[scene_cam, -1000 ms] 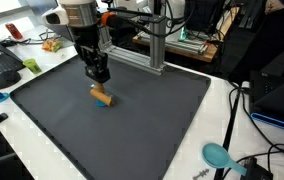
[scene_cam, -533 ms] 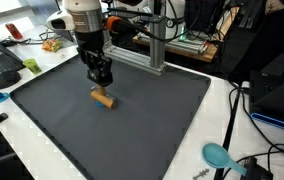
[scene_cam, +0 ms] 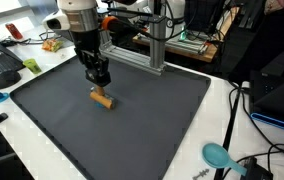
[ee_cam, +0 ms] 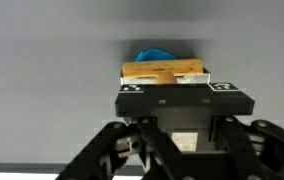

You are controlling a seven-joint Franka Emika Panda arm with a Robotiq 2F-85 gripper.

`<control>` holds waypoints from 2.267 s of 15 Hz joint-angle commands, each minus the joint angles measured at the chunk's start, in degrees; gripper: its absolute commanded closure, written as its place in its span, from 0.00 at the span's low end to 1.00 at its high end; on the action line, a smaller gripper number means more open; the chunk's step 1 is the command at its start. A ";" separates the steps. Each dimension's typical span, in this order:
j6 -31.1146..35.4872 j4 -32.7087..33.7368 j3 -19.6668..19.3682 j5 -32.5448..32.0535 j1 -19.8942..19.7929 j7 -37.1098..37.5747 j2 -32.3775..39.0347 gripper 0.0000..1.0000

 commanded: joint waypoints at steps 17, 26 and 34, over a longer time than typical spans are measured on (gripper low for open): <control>-3.53 -2.13 2.35 5.90 -4.37 -13.49 2.96 0.78; -5.23 -2.31 2.22 3.76 -3.32 -13.67 2.68 0.78; -5.41 -2.69 2.32 3.35 -3.28 -14.56 2.46 0.78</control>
